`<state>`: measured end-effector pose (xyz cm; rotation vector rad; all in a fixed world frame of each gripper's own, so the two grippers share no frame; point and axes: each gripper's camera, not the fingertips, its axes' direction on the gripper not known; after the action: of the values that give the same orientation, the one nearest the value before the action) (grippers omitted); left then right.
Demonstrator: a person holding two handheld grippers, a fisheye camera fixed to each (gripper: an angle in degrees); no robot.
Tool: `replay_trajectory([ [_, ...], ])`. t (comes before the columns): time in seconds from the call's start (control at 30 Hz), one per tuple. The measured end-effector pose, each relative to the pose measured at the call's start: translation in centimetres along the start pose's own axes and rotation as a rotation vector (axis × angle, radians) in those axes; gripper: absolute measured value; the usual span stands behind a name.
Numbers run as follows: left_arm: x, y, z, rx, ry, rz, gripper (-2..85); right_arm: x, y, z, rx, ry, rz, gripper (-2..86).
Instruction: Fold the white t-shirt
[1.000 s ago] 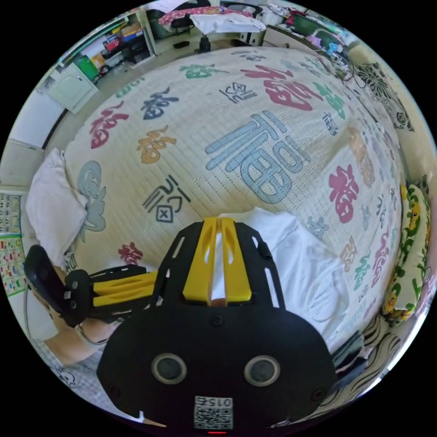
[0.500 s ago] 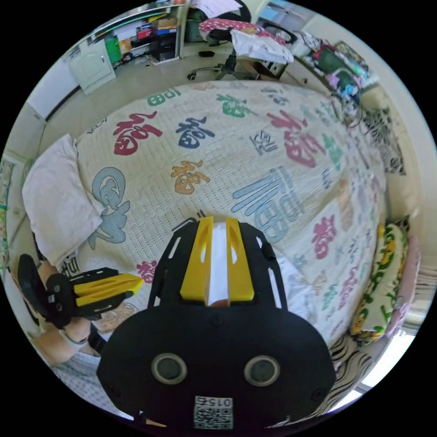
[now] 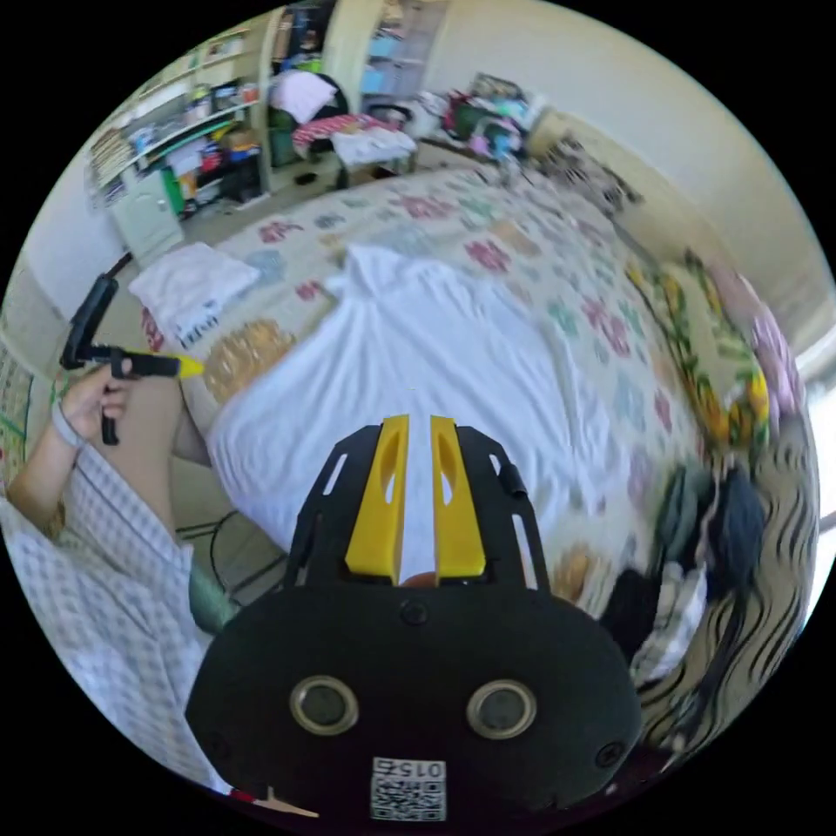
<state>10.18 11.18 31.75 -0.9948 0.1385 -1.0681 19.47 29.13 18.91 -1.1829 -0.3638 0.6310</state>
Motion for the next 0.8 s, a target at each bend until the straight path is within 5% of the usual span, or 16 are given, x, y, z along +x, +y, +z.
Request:
replay_trajectory([
  [0.2,4.7,-2.4,3.3,-0.25,-0.117,0.052,8.8,5.8,15.6,1.5,-0.207,0.06,0.393,6.7],
  [0.37,8.7,-3.5,4.7,-0.362,-0.24,0.082,8.4,9.6,21.2,5.6,-0.245,-0.209,0.614,9.4],
  [0.8,18.3,-6.0,0.2,-0.334,-0.337,0.118,-0.6,16.1,26.8,6.9,-0.278,-0.379,0.627,-0.1],
])
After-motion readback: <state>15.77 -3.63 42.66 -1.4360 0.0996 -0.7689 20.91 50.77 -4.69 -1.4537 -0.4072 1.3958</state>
